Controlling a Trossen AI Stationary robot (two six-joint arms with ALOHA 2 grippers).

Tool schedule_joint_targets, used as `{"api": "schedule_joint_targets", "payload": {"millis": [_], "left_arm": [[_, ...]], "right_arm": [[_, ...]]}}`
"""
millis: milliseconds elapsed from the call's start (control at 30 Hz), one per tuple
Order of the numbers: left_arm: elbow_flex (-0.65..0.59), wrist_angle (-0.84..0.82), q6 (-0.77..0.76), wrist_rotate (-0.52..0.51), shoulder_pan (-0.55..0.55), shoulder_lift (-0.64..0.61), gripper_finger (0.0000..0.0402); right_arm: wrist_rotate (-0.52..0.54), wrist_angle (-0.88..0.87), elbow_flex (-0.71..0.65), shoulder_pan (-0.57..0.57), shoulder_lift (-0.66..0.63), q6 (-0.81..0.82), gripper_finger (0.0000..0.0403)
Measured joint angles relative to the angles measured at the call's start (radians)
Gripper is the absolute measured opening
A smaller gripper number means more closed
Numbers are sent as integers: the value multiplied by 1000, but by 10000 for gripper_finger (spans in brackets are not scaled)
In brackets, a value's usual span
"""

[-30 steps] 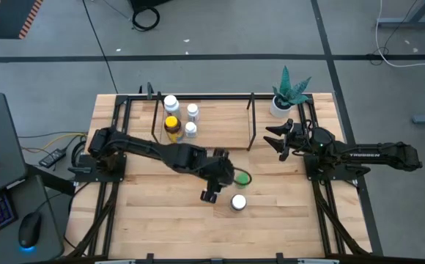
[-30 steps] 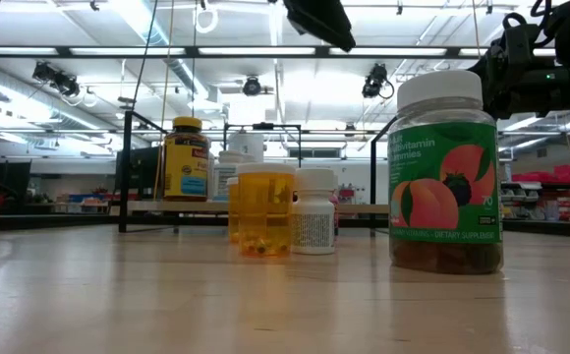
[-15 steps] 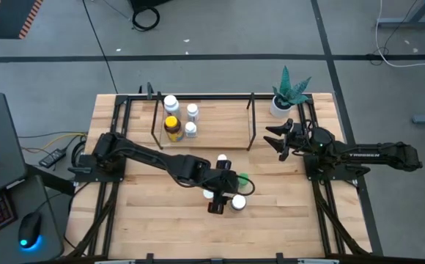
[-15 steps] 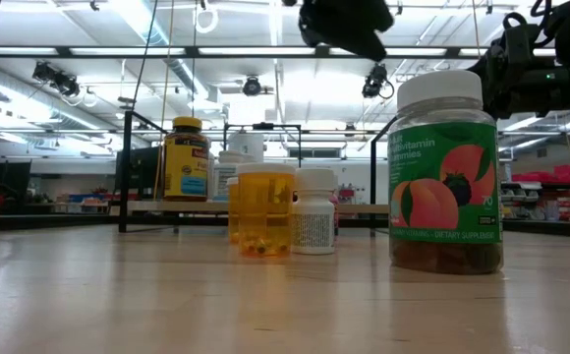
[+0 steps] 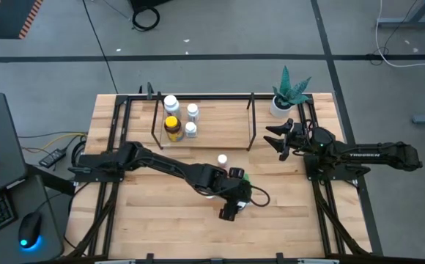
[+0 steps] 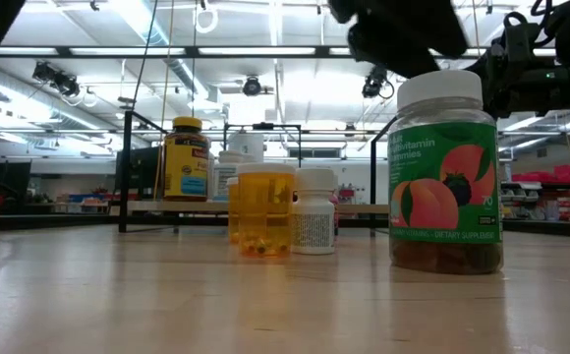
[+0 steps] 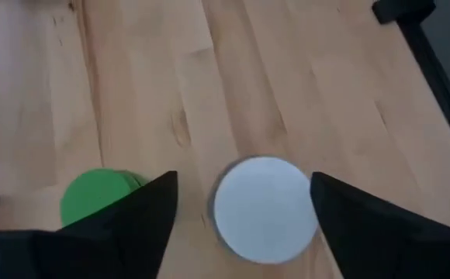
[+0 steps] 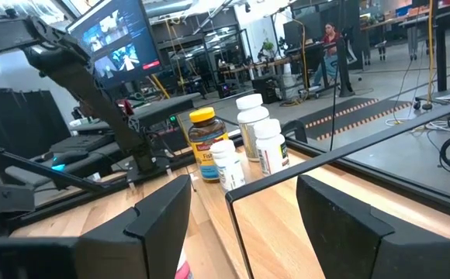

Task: Pick and place medicine bottles onto shelf by color
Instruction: Put the dark green pill bottle on the shelf

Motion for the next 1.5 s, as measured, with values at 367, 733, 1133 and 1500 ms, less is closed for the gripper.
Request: {"api": "schedule_joint_targets", "payload": {"millis": [367, 733, 1133, 1500], "left_arm": [[2, -9, 27, 10, -9, 24, 381], [2, -17, 69, 31, -27, 67, 359], [3, -12, 78, 31, -30, 74, 306], [23, -36, 82, 20, -28, 65, 241]], "right_arm": [[0, 0, 0, 0, 0, 0, 243], [0, -1, 0, 0, 0, 0, 243], [0, 0, 0, 0, 0, 0, 243], [0, -1, 0, 0, 0, 0, 243]]}}
